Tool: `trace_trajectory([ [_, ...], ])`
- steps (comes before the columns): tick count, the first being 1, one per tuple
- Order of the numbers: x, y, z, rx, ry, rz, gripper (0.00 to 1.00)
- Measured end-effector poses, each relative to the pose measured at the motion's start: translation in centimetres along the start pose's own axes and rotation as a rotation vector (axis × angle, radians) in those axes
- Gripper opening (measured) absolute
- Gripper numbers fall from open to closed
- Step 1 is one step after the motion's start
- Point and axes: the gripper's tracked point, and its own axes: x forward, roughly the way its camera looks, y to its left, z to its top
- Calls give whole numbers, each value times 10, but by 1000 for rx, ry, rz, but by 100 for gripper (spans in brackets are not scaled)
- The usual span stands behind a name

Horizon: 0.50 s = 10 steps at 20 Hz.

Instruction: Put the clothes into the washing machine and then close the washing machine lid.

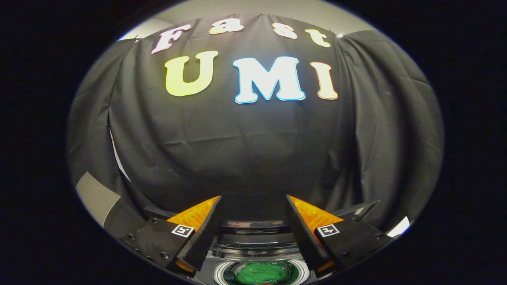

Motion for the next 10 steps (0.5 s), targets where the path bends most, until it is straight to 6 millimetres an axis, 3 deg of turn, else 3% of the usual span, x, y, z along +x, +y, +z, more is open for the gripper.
trace_trajectory([
  [10, -51, 0, -22, -3, -52, 3, 97],
])
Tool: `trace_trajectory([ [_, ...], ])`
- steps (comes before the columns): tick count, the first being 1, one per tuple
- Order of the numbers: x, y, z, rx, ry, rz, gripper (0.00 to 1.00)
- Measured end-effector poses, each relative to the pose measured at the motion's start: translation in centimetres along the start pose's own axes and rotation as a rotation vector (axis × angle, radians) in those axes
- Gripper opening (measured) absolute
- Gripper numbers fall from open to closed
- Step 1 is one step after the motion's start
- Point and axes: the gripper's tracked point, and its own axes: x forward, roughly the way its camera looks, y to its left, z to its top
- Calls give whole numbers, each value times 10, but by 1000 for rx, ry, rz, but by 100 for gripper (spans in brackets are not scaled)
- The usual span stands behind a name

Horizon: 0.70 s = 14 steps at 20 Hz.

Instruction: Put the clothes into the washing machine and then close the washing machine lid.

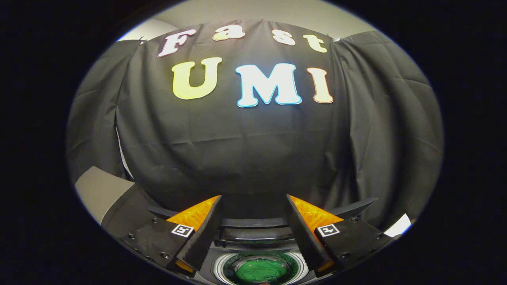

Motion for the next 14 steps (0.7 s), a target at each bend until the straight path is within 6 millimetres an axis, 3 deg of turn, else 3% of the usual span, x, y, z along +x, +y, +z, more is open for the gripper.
trace_trajectory([
  [14, -63, 1, -52, 4, 22, 13, 97],
])
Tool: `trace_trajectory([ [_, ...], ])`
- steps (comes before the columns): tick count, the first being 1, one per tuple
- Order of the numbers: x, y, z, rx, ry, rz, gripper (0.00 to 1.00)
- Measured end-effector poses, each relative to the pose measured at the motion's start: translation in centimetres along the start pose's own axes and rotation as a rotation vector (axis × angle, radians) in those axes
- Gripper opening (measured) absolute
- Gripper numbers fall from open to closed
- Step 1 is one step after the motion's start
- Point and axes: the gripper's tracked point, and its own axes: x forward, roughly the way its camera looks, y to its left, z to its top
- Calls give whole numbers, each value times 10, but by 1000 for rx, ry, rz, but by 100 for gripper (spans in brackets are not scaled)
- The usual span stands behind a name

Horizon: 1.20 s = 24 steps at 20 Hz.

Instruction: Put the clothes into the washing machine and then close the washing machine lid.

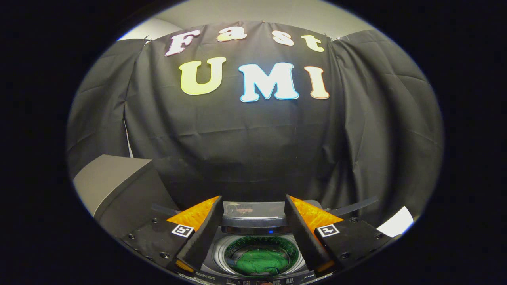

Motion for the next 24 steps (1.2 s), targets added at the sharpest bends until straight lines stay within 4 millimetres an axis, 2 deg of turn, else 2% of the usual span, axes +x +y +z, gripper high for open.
trace_trajectory([
  [8, -24, -8, -51, -29, 65, -7, 97],
  [11, -32, -7, -56, -14, 65, -2, 97],
  [17, -78, -2, -21, -12, -64, 0, 97],
  [24, -153, 8, 23, -41, -212, 26, 97],
])
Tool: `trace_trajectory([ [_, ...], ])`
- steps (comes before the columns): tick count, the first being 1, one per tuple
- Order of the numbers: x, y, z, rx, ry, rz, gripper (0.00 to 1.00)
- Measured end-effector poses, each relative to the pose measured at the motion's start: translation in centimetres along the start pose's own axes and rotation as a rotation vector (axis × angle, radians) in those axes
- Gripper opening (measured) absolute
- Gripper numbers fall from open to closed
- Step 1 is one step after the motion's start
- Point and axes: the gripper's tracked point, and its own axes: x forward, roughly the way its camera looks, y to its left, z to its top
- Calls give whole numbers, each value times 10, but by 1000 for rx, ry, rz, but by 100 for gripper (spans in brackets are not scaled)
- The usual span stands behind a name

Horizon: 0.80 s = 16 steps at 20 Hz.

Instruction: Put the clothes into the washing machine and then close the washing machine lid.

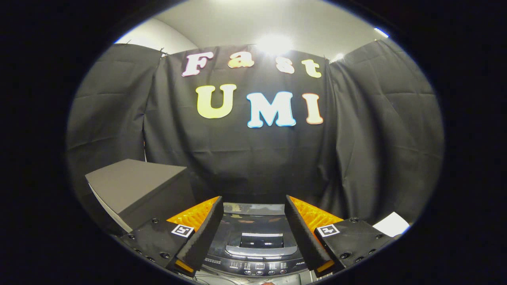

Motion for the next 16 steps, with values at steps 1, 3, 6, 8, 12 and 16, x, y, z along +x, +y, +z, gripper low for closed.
trace_trajectory([
  [1, -7, 2, 8, -6, -15, 5, 97],
  [3, -22, 1, 21, -29, -45, -1, 97],
  [6, -46, 5, 32, -36, -88, 0, 97],
  [8, -58, 4, 30, -41, -106, -13, 97],
  [12, -71, 8, 25, -27, -107, -18, 97],
  [16, -75, 8, 35, -17, -151, -20, 97],
])
